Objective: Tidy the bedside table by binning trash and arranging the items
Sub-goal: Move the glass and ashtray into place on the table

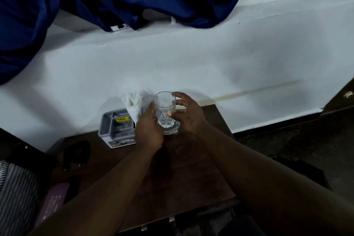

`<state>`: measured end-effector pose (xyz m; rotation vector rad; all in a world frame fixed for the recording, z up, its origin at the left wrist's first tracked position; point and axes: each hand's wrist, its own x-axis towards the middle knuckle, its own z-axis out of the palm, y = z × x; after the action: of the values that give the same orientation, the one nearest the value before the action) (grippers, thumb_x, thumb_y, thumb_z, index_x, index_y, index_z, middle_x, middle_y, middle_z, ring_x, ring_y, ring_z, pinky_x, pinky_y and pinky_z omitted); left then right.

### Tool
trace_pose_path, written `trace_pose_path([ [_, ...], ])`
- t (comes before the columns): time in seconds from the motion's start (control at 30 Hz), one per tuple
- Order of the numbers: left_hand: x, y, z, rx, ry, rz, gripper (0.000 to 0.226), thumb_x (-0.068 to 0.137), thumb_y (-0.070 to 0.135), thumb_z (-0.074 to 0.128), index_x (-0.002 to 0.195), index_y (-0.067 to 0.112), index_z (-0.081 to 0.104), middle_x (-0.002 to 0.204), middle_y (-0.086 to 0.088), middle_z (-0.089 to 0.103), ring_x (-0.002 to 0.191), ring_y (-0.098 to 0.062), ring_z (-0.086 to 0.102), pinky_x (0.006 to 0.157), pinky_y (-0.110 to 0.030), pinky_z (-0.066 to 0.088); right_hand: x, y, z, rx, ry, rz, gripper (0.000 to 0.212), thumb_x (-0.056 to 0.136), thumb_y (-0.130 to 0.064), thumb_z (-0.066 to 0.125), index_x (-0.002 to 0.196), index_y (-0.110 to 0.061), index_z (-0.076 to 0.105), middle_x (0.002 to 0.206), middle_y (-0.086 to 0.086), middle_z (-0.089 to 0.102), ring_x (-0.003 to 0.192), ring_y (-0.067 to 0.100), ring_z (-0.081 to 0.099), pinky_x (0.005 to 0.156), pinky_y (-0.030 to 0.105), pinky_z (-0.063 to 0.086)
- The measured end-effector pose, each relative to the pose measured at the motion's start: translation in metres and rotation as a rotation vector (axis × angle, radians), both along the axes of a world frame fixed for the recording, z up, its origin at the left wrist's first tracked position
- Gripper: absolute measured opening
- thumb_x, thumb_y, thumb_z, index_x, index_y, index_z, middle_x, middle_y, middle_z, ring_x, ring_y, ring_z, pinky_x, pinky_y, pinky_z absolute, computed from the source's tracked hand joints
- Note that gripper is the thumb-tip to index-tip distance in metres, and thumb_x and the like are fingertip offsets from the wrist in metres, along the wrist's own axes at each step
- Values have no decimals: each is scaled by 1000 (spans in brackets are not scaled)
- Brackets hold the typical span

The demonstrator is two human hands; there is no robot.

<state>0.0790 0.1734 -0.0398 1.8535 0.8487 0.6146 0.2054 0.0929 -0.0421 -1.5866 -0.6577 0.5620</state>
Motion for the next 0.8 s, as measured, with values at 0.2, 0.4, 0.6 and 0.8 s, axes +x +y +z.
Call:
trace_pose_path([
  [0.2, -1, 2, -16, 92, 42, 20, 70, 91, -7, 50, 149, 32, 48, 125, 3, 71, 113, -23, 71, 101, -46, 56, -2, 4, -11, -30, 0, 29, 68, 79, 7, 80, 138, -15, 54, 114, 5, 63, 85, 17, 66, 73, 20, 55],
  [0.4, 0, 2, -22, 146, 58, 31, 74, 88, -11, 46, 152, 27, 45, 132, -3, 69, 119, -28, 67, 104, -47, 54, -1, 5, -15, -48, -71, 33, 66, 81, 2, 79, 139, -18, 53, 113, 1, 63, 87, 16, 66, 77, 21, 56],
  [0.6, 2, 2, -23, 142, 85, 41, 75, 88, -11, 46, 153, 27, 43, 131, -5, 70, 117, -29, 68, 102, -48, 55, -1, 4, -17, -49, -94, 38, 66, 81, 3, 79, 139, -16, 52, 110, -1, 61, 87, 16, 67, 79, 23, 55],
  [0.8, 2, 1, -21, 157, 30, 21, 63, 91, -10, 49, 146, 22, 52, 130, -4, 71, 120, -27, 67, 104, -46, 53, 2, 5, -21, -54, -114, 55, 70, 79, -1, 82, 140, -19, 50, 112, -4, 60, 91, 18, 67, 89, 40, 57],
])
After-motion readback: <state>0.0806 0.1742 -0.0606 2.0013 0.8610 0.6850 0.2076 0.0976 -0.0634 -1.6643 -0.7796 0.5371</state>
